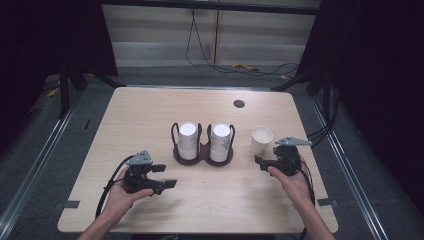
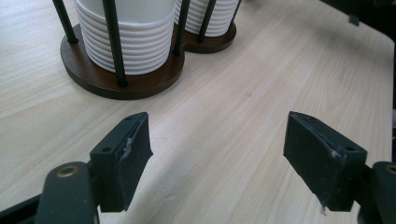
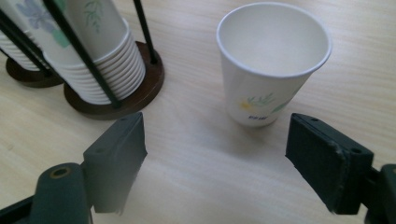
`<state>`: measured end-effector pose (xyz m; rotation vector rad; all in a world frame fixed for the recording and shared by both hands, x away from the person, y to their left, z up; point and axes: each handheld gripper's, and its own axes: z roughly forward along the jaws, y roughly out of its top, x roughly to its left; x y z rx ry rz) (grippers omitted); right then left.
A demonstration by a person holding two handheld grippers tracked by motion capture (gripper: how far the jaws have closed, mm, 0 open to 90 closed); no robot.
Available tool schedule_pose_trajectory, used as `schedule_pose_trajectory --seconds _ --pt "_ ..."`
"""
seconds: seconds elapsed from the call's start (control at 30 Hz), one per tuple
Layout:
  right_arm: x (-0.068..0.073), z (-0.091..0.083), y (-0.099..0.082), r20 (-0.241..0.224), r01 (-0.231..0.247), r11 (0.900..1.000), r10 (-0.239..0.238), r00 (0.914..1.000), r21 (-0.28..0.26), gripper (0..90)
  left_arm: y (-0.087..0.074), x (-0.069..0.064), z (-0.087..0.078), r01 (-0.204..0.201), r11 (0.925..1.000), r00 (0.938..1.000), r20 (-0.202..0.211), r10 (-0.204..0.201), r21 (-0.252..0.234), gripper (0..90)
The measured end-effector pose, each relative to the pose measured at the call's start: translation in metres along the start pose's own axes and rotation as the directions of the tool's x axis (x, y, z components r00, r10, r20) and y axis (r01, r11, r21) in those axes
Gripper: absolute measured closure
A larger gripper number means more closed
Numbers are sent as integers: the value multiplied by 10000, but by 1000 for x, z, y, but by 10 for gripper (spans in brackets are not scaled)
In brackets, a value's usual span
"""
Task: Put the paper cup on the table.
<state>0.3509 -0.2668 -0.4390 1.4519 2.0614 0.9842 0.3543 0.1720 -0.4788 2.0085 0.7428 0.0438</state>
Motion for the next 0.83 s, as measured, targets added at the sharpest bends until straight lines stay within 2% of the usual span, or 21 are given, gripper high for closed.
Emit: schedule_pose_trajectory --seconds 0.03,0.1,0.17,0.23,0.27,0.4,0.43,0.53,0.57,0.63,0.77,0.83 --pt "4 -4 -5 -215 -239 9995 235 9995 -220 209 -2 -1 -2 -125 9999 9999 -72 125 21 220" --pt "6 -6 -9 -290 -353 9989 343 9990 -320 211 -3 -2 -3 -91 10000 9999 -91 90 -11 221" --pt "11 -9 -15 -226 -275 9991 267 9994 -336 212 -5 -2 -5 0 10000 9999 -164 0 28 227" --pt "21 -13 -23 -27 158 9997 -159 9999 -159 204 -5 -2 -7 158 9998 9996 -240 -155 122 228" --pt "24 -15 -25 84 306 9995 -305 9995 -97 204 -7 -2 -8 124 9999 9985 -526 -123 14 228" --pt "34 -19 -36 -114 321 9995 -322 9994 -62 192 -9 -2 -10 191 9998 9989 -428 -194 -77 222" --pt "36 -20 -40 -107 384 9991 -386 9992 -179 190 -10 -2 -11 206 9997 9988 -435 -213 -160 217" --pt "42 -17 -56 -101 105 9987 -110 9999 -503 186 -13 -2 -12 173 9997 9980 -603 -182 -148 225" --pt "43 -17 -56 -161 49 9984 -58 9999 -555 184 -17 0 -10 407 9991 9955 -846 -417 -128 232" --pt "43 -16 -57 -152 130 9980 -139 9998 -613 177 -17 1 -9 507 9986 9949 -862 -515 -116 232" --pt "39 -5 -57 -92 102 9993 -106 9999 -359 174 -17 2 -9 312 9994 9946 -989 -327 -167 226" --pt "36 -4 -57 13 61 9993 -61 10000 -357 175 -17 2 -8 273 9996 9957 -889 -278 -68 226"
